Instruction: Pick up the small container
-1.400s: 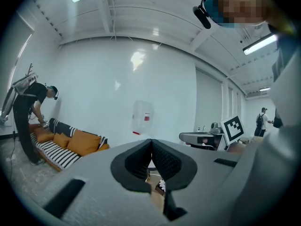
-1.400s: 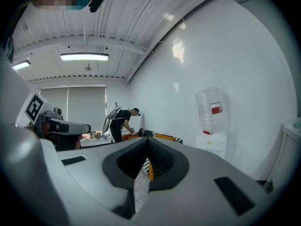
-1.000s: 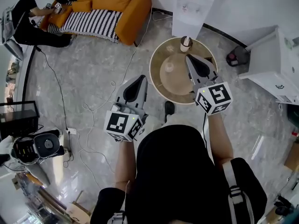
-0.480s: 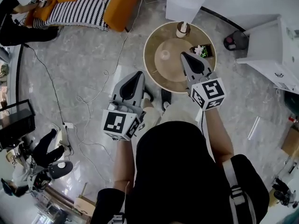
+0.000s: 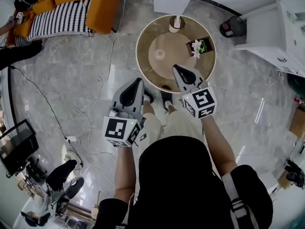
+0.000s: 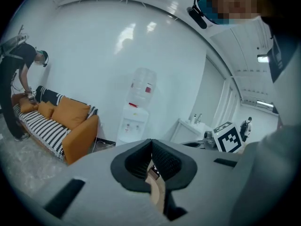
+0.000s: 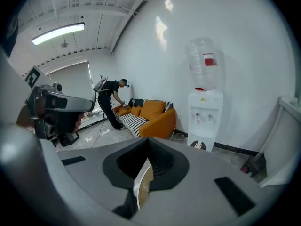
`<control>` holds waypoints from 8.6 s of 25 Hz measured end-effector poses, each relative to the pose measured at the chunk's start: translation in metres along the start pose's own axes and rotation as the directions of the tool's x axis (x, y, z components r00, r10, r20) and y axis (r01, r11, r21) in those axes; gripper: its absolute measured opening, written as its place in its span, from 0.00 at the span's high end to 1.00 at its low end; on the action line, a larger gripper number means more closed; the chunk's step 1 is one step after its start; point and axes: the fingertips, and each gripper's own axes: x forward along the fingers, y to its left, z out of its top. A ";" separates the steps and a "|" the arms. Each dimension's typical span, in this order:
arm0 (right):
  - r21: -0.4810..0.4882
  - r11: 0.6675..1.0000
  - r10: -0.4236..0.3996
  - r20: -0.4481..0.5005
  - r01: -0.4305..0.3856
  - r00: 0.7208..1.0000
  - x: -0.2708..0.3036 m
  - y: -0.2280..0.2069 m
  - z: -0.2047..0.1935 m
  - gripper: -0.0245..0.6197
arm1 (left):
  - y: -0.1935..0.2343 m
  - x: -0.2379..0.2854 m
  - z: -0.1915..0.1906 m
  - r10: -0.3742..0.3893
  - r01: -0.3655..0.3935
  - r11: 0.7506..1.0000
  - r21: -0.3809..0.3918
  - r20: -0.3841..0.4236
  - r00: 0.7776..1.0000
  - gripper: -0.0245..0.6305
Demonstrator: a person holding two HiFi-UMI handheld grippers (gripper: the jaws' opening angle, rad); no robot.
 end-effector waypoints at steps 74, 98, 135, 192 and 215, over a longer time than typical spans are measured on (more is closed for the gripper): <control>0.030 0.968 -0.222 -0.344 0.247 0.912 0.256 -0.108 -0.294 0.68 | 0.093 0.138 -0.196 -0.208 0.202 0.978 -0.054 -0.346 0.915 0.93; -0.035 0.968 -0.247 -0.332 0.249 0.910 0.265 -0.112 -0.291 0.74 | 0.096 0.135 -0.194 -0.210 0.210 0.977 -0.039 -0.355 0.911 0.93; -0.020 0.981 -0.193 -0.080 0.192 0.978 0.050 -0.064 -0.050 0.74 | 0.000 0.098 -0.059 -0.198 0.209 0.977 0.035 -0.201 0.959 0.93; -0.220 0.975 0.100 0.292 -0.035 0.951 -0.137 0.028 0.166 0.74 | -0.121 -0.011 0.109 -0.089 0.060 0.990 0.129 0.229 0.969 0.93; -0.224 0.974 0.093 0.306 -0.023 0.947 -0.143 0.026 0.164 0.74 | -0.125 -0.009 0.108 -0.103 0.075 0.989 0.130 0.226 0.969 0.93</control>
